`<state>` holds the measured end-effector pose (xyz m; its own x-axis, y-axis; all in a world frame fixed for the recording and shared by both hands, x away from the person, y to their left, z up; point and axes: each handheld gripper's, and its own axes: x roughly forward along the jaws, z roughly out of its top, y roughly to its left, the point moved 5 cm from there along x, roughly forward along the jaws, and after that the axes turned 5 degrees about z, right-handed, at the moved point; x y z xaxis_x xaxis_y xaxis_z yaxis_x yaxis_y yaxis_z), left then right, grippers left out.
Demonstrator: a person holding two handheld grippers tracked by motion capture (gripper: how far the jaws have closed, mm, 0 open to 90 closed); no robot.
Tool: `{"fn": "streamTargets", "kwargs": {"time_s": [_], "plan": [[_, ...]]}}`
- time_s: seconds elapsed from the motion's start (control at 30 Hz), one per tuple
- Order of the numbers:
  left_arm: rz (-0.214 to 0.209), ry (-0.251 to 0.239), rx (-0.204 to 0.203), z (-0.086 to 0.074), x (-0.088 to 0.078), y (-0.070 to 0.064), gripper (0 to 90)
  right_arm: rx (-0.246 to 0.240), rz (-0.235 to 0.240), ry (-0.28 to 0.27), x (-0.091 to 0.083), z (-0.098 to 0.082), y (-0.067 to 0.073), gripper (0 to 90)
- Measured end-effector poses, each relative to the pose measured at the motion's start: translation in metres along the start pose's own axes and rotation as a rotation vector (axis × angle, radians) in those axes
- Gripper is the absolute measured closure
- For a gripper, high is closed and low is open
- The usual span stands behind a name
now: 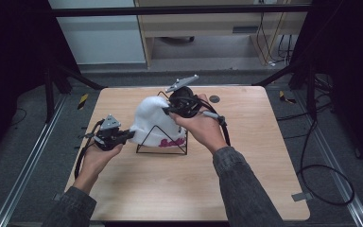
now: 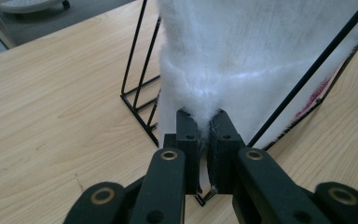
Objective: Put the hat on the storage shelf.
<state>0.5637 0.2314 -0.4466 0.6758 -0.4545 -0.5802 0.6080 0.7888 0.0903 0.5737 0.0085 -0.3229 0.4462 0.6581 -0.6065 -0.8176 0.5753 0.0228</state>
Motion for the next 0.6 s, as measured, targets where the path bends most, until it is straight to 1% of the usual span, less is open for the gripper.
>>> {"fn": "streamTargets", "kwargs": {"time_s": [0.1, 0.17, 0.27, 0.43, 0.47, 0.53, 0.57, 0.6], "plan": [[-0.004, 0.008, 0.01, -0.002, 0.003, -0.001, 84.3, 0.004, -0.002, 0.009, 0.003, -0.001, 0.001, 81.6], [-0.008, 0.022, 0.016, -0.005, 0.006, -0.001, 84.1, 0.012, -0.004, 0.015, 0.005, -0.002, 0.001, 81.1], [-0.012, 0.04, 0.009, -0.01, 0.01, 0.0, 84.0, 0.012, -0.013, 0.027, 0.008, -0.003, 0.001, 80.2], [-0.013, 0.044, 0.008, -0.013, 0.013, -0.002, 83.8, 0.004, -0.021, 0.037, 0.01, -0.003, 0.004, 78.6], [-0.012, 0.051, 0.006, -0.014, 0.014, -0.003, 83.6, 0.006, -0.022, 0.038, 0.011, -0.004, 0.004, 76.9], [-0.008, 0.06, 0.004, -0.016, 0.014, -0.003, 82.7, 0.022, -0.031, 0.042, 0.011, -0.005, 0.003, 70.8], [-0.004, 0.064, -0.002, -0.018, 0.014, -0.002, 81.3, 0.025, -0.035, 0.044, 0.011, -0.006, 0.003, 68.7], [0.002, 0.067, -0.007, -0.019, 0.013, -0.002, 78.1, 0.031, -0.036, 0.044, 0.011, -0.007, 0.003, 66.9]]}}
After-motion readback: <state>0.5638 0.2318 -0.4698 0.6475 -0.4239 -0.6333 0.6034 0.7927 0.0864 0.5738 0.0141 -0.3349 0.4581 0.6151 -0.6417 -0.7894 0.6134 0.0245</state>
